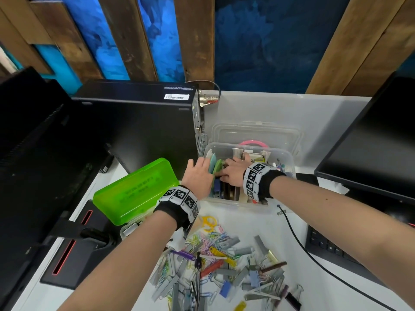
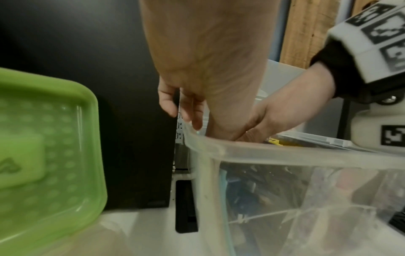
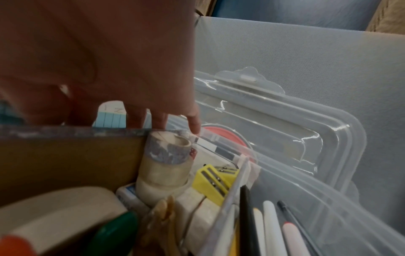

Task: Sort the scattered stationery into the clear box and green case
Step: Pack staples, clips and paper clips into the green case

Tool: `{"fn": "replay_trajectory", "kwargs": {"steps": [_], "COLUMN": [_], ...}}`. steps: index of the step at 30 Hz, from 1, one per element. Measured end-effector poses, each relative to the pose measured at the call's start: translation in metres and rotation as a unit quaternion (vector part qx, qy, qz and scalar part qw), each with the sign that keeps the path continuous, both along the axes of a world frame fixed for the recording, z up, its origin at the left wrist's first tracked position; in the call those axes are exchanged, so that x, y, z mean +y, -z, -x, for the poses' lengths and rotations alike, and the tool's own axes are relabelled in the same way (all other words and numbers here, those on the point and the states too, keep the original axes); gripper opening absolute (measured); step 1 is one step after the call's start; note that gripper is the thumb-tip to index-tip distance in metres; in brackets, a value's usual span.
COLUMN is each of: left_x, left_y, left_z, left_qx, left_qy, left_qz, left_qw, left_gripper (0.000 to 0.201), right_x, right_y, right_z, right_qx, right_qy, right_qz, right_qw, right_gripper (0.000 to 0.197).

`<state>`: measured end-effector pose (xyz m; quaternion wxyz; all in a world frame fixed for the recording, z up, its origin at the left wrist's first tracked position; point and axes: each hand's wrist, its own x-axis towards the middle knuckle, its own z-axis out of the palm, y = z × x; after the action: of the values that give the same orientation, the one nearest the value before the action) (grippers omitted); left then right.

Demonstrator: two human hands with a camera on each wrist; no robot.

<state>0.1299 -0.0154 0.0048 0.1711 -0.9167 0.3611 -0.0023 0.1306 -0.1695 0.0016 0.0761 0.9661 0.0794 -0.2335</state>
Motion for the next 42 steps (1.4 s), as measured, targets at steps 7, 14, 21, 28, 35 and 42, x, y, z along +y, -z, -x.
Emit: {"fn": "replay_trajectory", "kwargs": {"steps": [7, 14, 21, 28, 35, 42], "left_x": [0.01, 0.014, 0.015, 0.026, 0.035, 0.057], "left_y": [-0.003, 0.012, 0.022, 0.008, 0.004, 0.02], "left_z": [0.004, 0.007, 0.008, 0.016, 0.05, 0.087], "left_qx": [-0.002, 0.018, 0.029, 0.014, -0.001, 0.09], "left_qy": [0.04, 0.017, -0.01, -0.013, 0.013, 0.114], "left_qz": [-0.005, 0.021, 0.054, 0.184, 0.268, 0.158], "left_qw": [0.999, 0.999, 0.998, 0.983, 0.963, 0.977], "left_gripper": [0.045, 0.059, 0.063, 0.063, 0.022, 0.032], "right_x": [0.001, 0.002, 0.006, 0.01, 0.036, 0.062], "right_y": [0.0, 0.001, 0.002, -0.004, -0.012, 0.02], "right_z": [0.0, -0.001, 0.0, 0.018, 0.069, 0.141], "right_qx": [-0.001, -0.002, -0.003, -0.047, -0.215, -0.193], "right_qy": [0.004, 0.005, 0.009, 0.036, 0.073, 0.073], "right_qz": [0.004, 0.005, 0.004, -0.057, -0.137, -0.223], "right_qw": [1.0, 1.0, 1.0, 0.997, 0.964, 0.953], "right_gripper": [0.039, 0.039, 0.04, 0.04, 0.025, 0.025]}}
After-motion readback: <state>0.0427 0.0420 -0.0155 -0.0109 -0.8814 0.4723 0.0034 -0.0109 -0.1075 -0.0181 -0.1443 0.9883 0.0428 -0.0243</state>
